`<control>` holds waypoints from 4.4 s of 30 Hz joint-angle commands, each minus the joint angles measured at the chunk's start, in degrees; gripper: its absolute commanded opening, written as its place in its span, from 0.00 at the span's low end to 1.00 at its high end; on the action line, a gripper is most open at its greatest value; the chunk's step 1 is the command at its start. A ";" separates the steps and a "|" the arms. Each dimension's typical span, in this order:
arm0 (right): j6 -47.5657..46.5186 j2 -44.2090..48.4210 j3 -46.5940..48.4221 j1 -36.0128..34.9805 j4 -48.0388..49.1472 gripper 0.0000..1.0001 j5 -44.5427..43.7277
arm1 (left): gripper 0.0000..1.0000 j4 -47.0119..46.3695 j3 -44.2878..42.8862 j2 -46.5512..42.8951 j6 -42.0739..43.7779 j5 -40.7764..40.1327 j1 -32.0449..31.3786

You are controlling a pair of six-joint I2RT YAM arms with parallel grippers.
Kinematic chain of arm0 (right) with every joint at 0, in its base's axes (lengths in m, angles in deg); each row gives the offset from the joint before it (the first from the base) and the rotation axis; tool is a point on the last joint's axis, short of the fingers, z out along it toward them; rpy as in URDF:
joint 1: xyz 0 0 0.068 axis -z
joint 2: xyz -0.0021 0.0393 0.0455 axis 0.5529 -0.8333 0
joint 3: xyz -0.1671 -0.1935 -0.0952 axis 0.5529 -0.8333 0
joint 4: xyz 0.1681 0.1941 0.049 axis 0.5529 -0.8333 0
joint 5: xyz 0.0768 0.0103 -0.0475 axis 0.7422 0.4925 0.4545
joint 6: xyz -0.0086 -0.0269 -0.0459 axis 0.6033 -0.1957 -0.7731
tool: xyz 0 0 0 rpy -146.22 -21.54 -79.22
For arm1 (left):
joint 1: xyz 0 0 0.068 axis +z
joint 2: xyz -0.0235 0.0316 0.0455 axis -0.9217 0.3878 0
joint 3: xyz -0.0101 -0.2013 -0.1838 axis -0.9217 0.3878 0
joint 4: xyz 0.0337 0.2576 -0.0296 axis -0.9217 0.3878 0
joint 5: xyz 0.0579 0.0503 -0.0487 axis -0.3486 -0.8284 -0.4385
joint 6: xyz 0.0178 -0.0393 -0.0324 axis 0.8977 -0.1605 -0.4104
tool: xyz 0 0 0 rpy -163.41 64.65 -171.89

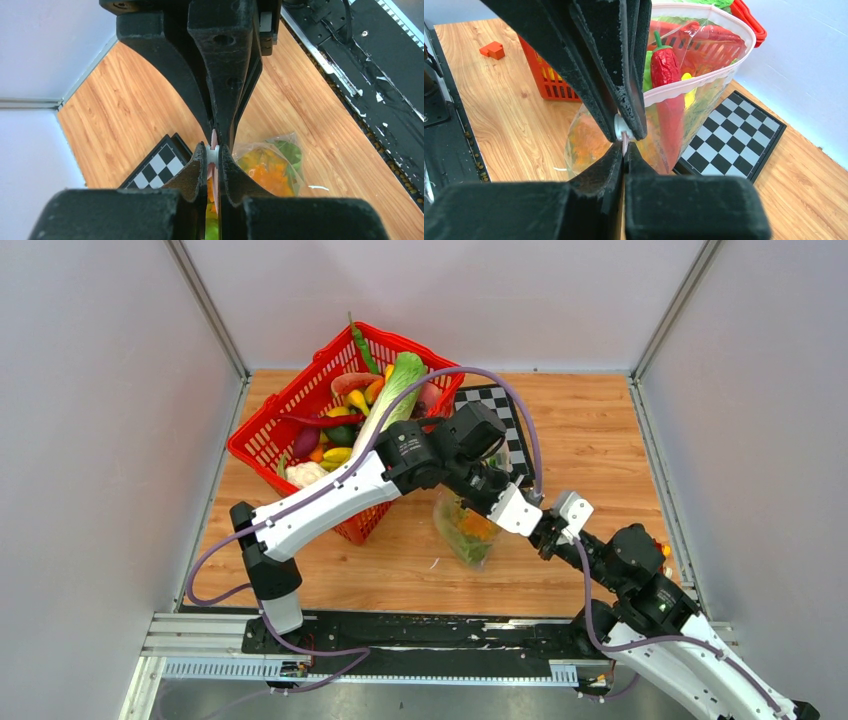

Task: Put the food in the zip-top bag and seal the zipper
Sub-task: Zip the zipper food storage bag at the center of the board, then place the zipper food storage bag at the center of the board.

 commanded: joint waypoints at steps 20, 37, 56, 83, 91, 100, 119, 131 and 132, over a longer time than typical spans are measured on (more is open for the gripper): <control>2.12 6.20 0.82 0.00 0.81 0.00 -0.69 | 0.00 -7.29 8.38 -11.09 -4.50 -3.74 8.38; 1.18 -2.51 9.72 -0.05 -0.23 0.71 -0.05 | 0.00 -19.63 16.73 -17.93 -22.48 -0.57 8.38; -5.51 -14.39 15.55 -0.08 0.04 0.52 2.81 | 0.00 -19.38 16.57 -17.85 -23.75 2.64 8.38; -0.34 -5.07 7.13 -0.03 4.48 0.00 -14.24 | 0.00 -22.31 33.63 -29.68 -26.94 -8.71 12.68; 1.39 -3.41 6.07 -0.05 4.21 0.00 -18.56 | 0.00 -24.97 39.61 -36.28 -29.27 -10.83 14.92; 1.78 -1.65 5.09 -0.01 5.06 0.00 -22.69 | 0.00 -23.84 42.97 -39.48 -30.54 -15.87 15.14; 0.87 -4.89 9.48 -0.03 4.02 0.00 -26.19 | 0.80 -43.43 48.55 -41.12 -41.42 -16.24 15.30; -10.51 -12.66 21.47 0.08 1.95 0.00 -36.82 | 1.00 -50.98 51.61 -44.12 -45.03 -19.31 15.32; -11.23 -13.03 22.50 0.04 0.80 0.00 -34.81 | 1.00 -51.42 51.96 -44.26 -45.26 -19.53 15.30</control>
